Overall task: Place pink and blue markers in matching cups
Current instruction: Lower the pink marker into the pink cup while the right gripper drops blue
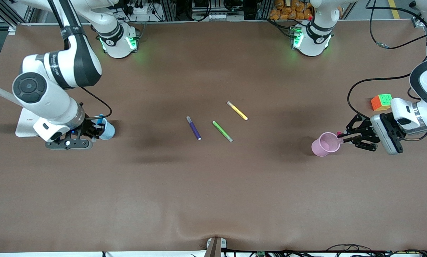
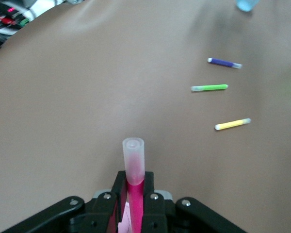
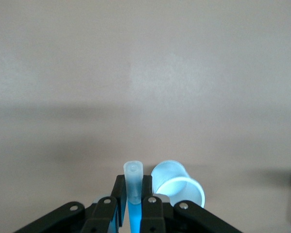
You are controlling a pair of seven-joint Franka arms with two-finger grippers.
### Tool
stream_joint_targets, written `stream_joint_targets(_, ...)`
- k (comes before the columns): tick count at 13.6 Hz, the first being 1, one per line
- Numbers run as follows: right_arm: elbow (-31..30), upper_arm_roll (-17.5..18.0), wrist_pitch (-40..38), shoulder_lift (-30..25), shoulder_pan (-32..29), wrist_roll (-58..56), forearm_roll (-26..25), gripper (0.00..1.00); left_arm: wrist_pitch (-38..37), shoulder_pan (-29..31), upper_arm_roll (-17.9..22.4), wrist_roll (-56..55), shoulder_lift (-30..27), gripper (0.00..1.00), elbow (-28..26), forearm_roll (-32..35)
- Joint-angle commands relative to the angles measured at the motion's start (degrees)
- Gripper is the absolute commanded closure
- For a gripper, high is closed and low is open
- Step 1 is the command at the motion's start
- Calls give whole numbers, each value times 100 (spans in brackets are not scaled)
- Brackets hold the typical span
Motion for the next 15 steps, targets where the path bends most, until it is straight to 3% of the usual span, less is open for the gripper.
stream_joint_targets(1, -817, 95, 683, -420, -328, -378, -220, 100, -344, 248, -53, 996, 289, 100, 143, -393)
stream_joint_targets(5, -1336, 95, 1474, -421, -548, -590, -238, 100, -380, 328, -53, 2264, 729, 100, 354, -780)
stream_joint_targets(10, -2013, 86, 2362, -447, -662, -617, -238, 100, -864, 380, -53, 2695, 1125, 100, 644, -921)
stream_joint_targets(15, -2207, 86, 2608, -421, -820, -713, -238, 100, -1197, 512, -36, 3081, 1291, 100, 653, -912)
